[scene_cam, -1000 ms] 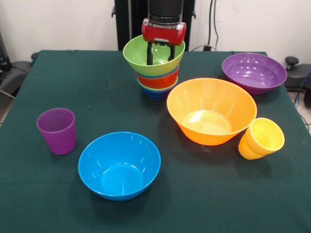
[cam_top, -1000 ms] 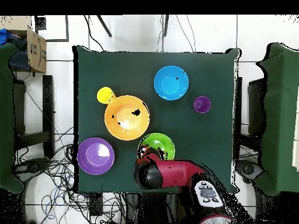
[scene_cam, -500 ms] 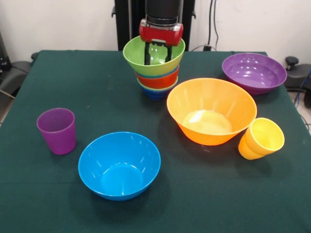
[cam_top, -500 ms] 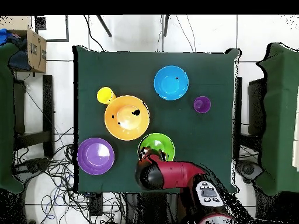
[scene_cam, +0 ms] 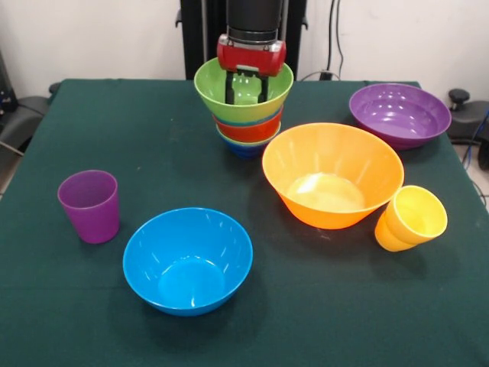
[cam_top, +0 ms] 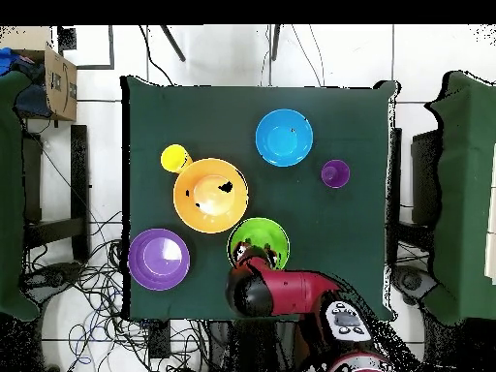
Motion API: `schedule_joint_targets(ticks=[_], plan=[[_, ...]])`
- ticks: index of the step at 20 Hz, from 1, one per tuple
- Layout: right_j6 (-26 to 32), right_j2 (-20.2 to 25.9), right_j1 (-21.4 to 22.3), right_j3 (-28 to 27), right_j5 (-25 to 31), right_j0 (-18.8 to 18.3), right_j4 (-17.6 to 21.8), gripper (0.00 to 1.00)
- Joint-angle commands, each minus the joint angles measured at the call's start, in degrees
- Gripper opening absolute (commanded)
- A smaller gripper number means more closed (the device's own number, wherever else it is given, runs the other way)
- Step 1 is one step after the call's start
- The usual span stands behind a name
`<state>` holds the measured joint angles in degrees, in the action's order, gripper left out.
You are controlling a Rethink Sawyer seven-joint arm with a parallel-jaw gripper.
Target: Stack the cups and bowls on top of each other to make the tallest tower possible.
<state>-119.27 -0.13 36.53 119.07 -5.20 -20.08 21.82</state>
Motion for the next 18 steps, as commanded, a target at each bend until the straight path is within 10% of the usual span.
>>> schedule_joint_targets(ticks=[1, 18], plan=[[-6.94, 3.86, -5.56, -2.2, -5.42, 0.9, 0.57, 1.0], [-5.45, 6.99, 1.82, 0.63, 2.52, -1.45, -0.63, 1.0]])
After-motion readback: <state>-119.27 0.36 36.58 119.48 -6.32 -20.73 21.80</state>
